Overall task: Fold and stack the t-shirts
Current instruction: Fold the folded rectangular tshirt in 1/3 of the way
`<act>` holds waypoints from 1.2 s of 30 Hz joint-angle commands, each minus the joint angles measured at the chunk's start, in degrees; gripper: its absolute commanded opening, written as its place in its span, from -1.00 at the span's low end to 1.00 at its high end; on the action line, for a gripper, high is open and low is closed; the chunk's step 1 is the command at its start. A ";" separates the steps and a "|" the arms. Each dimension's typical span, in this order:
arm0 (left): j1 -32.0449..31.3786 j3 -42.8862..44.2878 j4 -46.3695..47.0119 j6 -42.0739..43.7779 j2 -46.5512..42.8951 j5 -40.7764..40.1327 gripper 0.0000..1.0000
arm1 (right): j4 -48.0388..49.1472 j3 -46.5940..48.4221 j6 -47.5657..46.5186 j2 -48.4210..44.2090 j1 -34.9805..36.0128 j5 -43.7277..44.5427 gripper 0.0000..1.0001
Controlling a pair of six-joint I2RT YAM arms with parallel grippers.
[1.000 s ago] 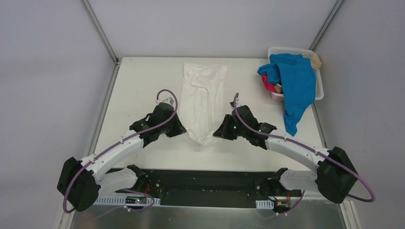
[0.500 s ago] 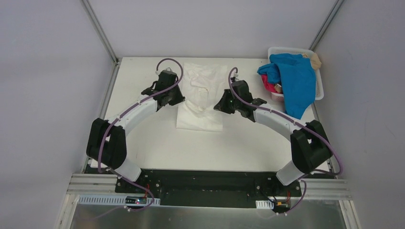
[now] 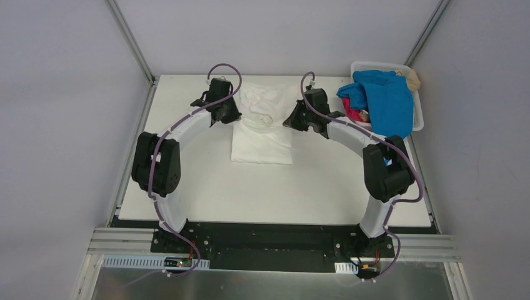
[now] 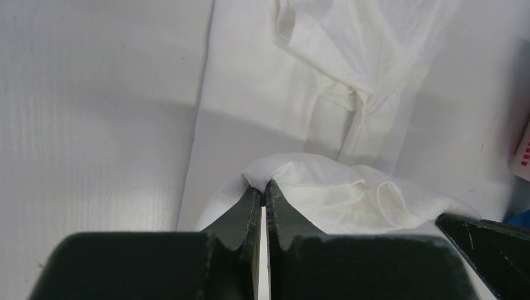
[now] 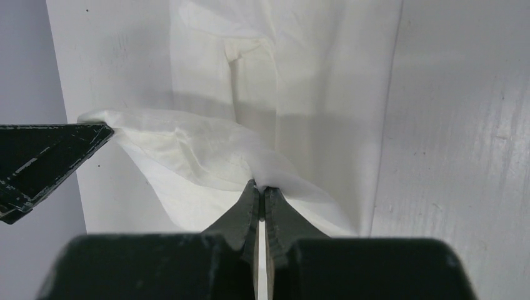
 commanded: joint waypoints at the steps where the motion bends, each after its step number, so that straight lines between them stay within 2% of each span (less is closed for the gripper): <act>1: 0.90 4.09 0.83 2.49 2.82 2.86 -1.00 | 1.74 3.74 -0.59 2.55 -1.13 -2.00 -1.00; 16: 3.56 11.98 0.82 2.66 13.88 8.47 -1.00 | 1.16 6.34 0.41 7.92 -1.99 3.96 -1.00; 17: 3.76 12.21 0.82 2.63 14.32 8.75 -0.96 | 0.86 6.98 0.63 8.59 -2.07 3.89 -1.00; 21: 4.36 13.75 0.74 3.10 15.84 10.92 -0.54 | 0.69 9.04 1.96 10.63 -2.20 3.98 -0.96; 23: 4.61 14.37 0.46 3.56 16.08 11.93 -0.26 | 0.72 9.96 2.17 10.82 -2.20 4.81 -0.74; 24: 4.73 14.50 0.21 3.81 15.77 12.17 -0.07 | 0.69 10.22 2.32 10.55 -2.27 5.85 -0.52; 26: 4.92 14.21 -0.23 4.45 14.18 11.97 0.44 | 0.64 10.30 2.23 9.47 -2.22 7.71 0.06; 27: 4.94 13.92 -0.55 4.74 13.13 11.53 0.74 | 0.59 9.99 2.22 8.60 -2.30 9.36 0.30; 28: 4.94 12.96 -0.78 5.10 11.99 11.12 0.94 | 0.71 9.50 2.09 7.68 -2.21 10.53 0.46; 30: 4.94 10.65 -0.85 5.43 9.21 10.28 0.98 | 0.90 8.07 1.63 5.23 -2.25 11.40 0.77; 32: 4.94 7.48 -1.00 5.25 6.29 9.47 0.98 | 1.09 5.64 1.53 2.94 -2.14 10.92 0.97; 36: 4.94 -0.66 -1.11 3.77 0.02 9.09 0.98 | 1.91 0.10 1.54 -1.50 -1.78 3.64 0.99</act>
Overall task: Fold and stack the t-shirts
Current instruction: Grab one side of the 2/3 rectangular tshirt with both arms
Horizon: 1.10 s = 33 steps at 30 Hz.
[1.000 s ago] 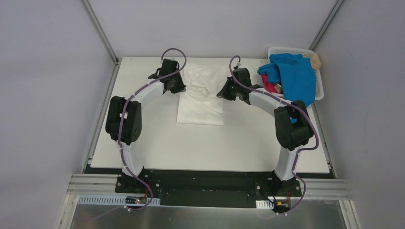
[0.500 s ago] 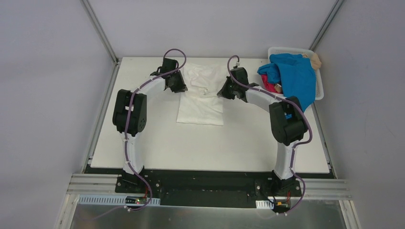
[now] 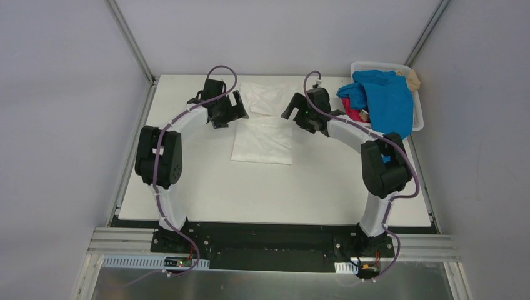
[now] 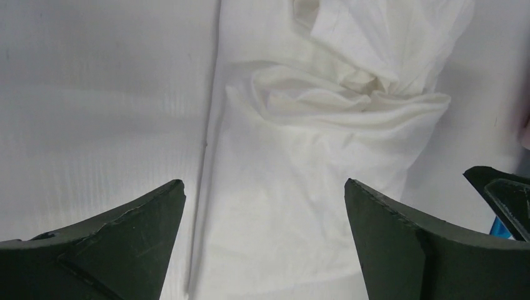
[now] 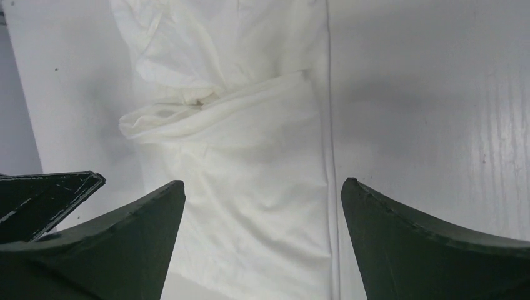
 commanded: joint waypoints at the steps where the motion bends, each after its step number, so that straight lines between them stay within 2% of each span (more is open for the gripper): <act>1: 0.42 -8.22 -0.74 -0.50 -10.65 -0.82 0.98 | 1.71 -5.51 -0.01 -8.55 0.37 -5.64 0.99; 5: 0.32 -18.17 -1.02 -3.00 -16.64 -0.21 0.98 | 1.14 -11.74 2.66 -12.61 0.60 -8.80 0.99; 10: 0.08 -25.53 -1.07 -4.39 -20.46 2.30 0.96 | -0.15 -19.48 6.62 -15.68 1.17 -12.57 0.97; 13: -0.02 -27.68 -0.87 -5.69 -19.50 2.88 0.80 | 0.17 -22.09 9.25 -15.14 1.49 -14.43 0.91; 21: -0.72 -29.26 -0.56 -6.81 -15.29 5.94 0.13 | 0.62 -25.57 11.41 -14.36 1.99 -15.64 0.65; 27: -0.81 -31.34 -0.53 -6.88 -15.60 5.64 0.06 | 1.14 -27.35 12.28 -13.68 2.30 -15.56 0.55; 33: -1.07 -31.12 -0.39 -7.12 -14.08 5.26 -0.17 | 1.72 -27.92 13.05 -13.15 2.48 -15.80 0.34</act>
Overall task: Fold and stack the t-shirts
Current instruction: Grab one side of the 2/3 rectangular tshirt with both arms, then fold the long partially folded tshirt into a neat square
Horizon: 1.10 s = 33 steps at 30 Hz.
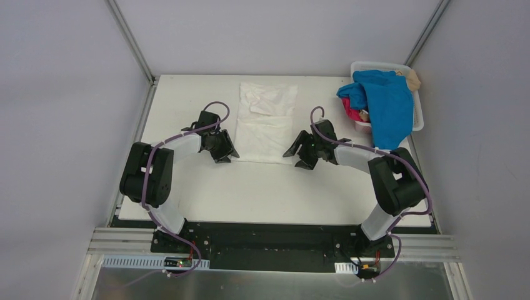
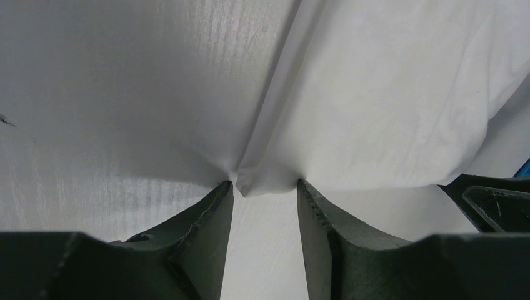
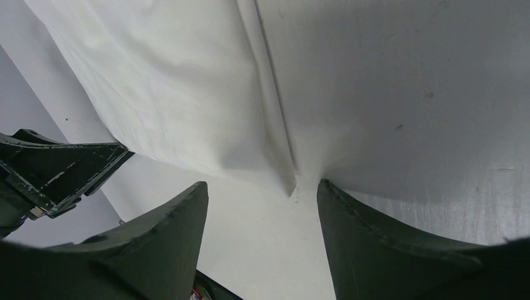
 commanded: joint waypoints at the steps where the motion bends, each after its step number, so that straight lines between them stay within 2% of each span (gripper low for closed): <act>1: -0.86 -0.91 -1.39 -0.11 1.91 -1.14 -0.21 | 0.08 -0.78 1.04 0.41 0.56 -0.18 0.30; 4: -0.86 0.63 -0.86 -0.39 3.84 -1.70 -0.38 | 0.12 -0.74 1.12 0.92 0.73 0.28 0.19; 5: -0.86 1.27 -0.77 -0.18 4.44 -2.25 -0.59 | 1.20 -0.67 1.06 1.36 0.70 0.31 0.12; 6: -0.86 1.64 -0.78 0.16 5.02 -2.65 -0.89 | 1.63 -0.56 1.08 1.84 0.77 0.30 0.06; 7: -0.88 1.80 -0.78 0.25 5.16 -2.80 -1.00 | 1.87 -0.56 1.23 2.13 0.83 0.26 -0.01; 10: -0.94 1.08 -0.45 0.52 4.62 -3.28 -1.00 | 2.68 -0.61 1.75 2.71 1.09 0.20 -0.19; 11: -0.94 0.51 -0.14 0.53 4.08 -4.11 -1.00 | 3.00 -0.72 1.70 2.58 1.33 0.73 -0.31; 14: -1.24 -1.27 1.47 0.98 1.84 -4.78 -1.00 | 3.30 -0.95 1.68 1.97 1.35 1.29 -1.00; 20: -4.32 -7.41 2.93 1.89 -8.56 -8.00 -1.00 | -1.90 -1.06 -1.83 -2.85 2.25 -6.11 -1.00; 23: -4.89 -13.37 2.72 0.50 -16.21 -8.74 -1.00 | -5.60 -2.74 -3.18 -7.72 3.04 -11.18 -1.00; 28: -5.78 -21.66 -0.79 -2.11 -33.27 -8.90 -1.00 | -13.60 -5.68 -5.25 -16.56 4.01 -17.64 -1.00; 33: -7.94 -22.95 -8.55 -3.26 -51.66 -8.92 -1.00 | -18.95 -6.56 -4.73 -26.38 6.61 -24.98 -1.00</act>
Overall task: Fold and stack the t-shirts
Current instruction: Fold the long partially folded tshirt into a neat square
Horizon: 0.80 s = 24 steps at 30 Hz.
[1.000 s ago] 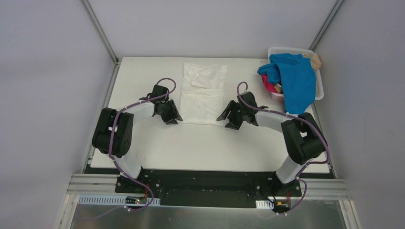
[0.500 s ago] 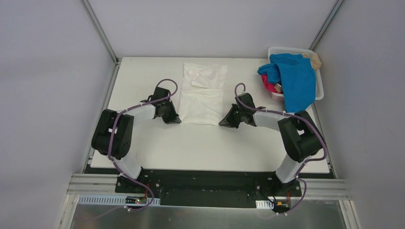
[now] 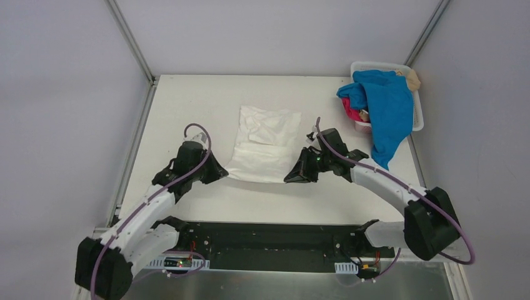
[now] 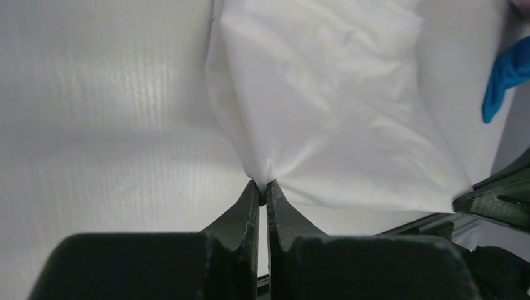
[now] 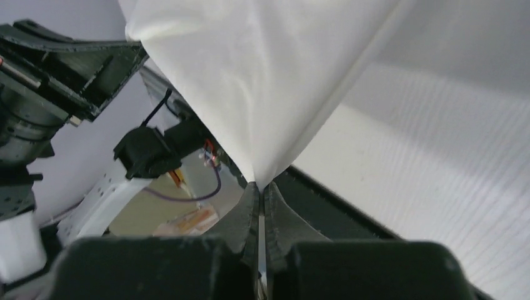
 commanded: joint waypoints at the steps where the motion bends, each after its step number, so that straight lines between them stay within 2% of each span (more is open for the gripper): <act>1: -1.60 0.11 -7.40 -1.40 -14.29 -1.36 -1.00 | -7.38 -0.55 -0.39 -9.00 2.07 -10.28 -1.00; 5: -1.75 2.26 -10.12 -1.78 -22.91 -0.28 -1.00 | -7.64 -0.69 2.22 -14.20 2.18 -13.61 -1.00; 9: -1.81 4.80 -10.49 -1.42 -24.48 -1.79 -1.00 | -7.99 -0.12 2.82 -15.69 2.12 -14.56 -1.00; 15: -1.81 11.24 -9.60 0.47 -17.46 -7.54 -1.00 | -7.99 1.33 2.73 -14.65 -0.38 -11.42 -1.00; 24: -1.81 19.58 -0.81 4.20 -1.73 -9.47 -1.00 | -8.00 3.43 1.96 -11.44 -8.40 -10.29 -1.00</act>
